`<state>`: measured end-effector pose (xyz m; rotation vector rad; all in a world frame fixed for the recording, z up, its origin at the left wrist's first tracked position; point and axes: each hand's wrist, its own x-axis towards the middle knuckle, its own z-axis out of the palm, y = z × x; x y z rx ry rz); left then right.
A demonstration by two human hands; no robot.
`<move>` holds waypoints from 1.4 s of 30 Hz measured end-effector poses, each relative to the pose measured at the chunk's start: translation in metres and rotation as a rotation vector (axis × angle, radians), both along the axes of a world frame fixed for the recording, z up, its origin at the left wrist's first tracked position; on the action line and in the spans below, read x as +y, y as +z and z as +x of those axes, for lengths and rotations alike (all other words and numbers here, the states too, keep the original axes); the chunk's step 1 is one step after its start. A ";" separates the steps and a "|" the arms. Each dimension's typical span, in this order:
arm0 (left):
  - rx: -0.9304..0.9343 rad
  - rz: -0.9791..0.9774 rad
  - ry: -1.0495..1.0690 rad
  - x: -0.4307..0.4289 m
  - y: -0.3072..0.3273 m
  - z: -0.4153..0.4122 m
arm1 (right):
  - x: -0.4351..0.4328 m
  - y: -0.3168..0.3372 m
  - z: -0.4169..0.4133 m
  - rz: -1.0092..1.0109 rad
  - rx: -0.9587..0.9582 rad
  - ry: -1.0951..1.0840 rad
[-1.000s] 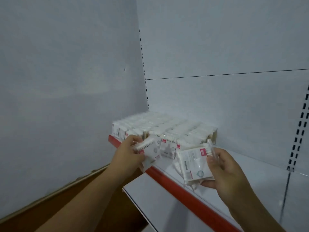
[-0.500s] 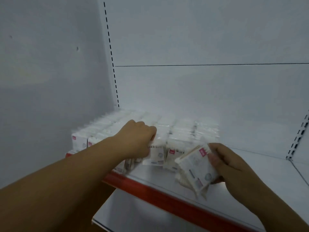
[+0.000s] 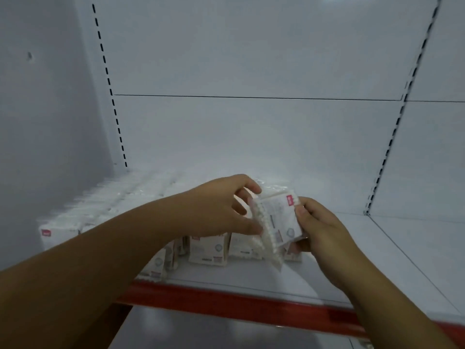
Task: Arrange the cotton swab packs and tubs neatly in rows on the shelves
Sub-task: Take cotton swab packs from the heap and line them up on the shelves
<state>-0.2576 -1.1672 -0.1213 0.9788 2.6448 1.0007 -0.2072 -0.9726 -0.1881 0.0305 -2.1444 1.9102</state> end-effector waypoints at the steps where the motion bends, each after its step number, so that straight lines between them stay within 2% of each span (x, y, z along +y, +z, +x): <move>1: -0.092 0.038 -0.042 0.007 -0.001 0.000 | -0.002 0.003 0.000 -0.031 0.006 0.001; 3: -0.232 0.160 -0.092 0.014 -0.005 -0.001 | 0.000 0.006 0.001 -0.119 0.008 0.005; 6: -0.314 0.257 -0.130 0.015 -0.008 -0.005 | 0.004 0.009 0.004 -0.169 -0.010 0.058; 8: -0.299 0.216 -0.138 0.016 -0.012 -0.007 | 0.009 0.012 0.006 -0.135 0.002 0.069; 11: -0.241 0.149 -0.122 0.015 -0.015 -0.008 | 0.032 0.024 0.007 -0.045 0.068 -0.047; 15: -0.071 0.122 0.022 0.016 -0.021 -0.010 | 0.059 0.032 0.009 0.221 0.078 -0.067; 19: 0.174 -0.024 0.148 0.019 -0.041 -0.011 | 0.063 0.021 -0.002 0.657 0.128 -0.102; 23: 0.442 -0.199 0.252 0.022 -0.054 -0.006 | 0.074 0.015 -0.007 0.744 0.137 -0.109; 28: 0.642 -0.301 0.230 0.031 -0.067 -0.011 | 0.061 -0.004 -0.019 0.844 0.182 -0.013; 31: 0.687 -0.469 0.191 0.030 -0.072 -0.014 | 0.055 -0.026 -0.028 1.025 0.278 -0.076; 34: 0.770 -0.562 0.162 0.031 -0.070 -0.013 | 0.056 -0.042 -0.029 1.092 0.377 -0.130; 36: 0.717 -0.649 0.159 0.032 -0.073 -0.011 | 0.057 -0.048 -0.029 1.152 0.393 -0.138; 39: 0.609 -0.856 0.158 0.034 -0.083 -0.013 | 0.050 -0.053 -0.031 1.407 0.368 -0.110; 42: 0.578 -0.900 0.147 0.036 -0.087 -0.022 | 0.045 -0.054 -0.035 1.495 0.310 -0.092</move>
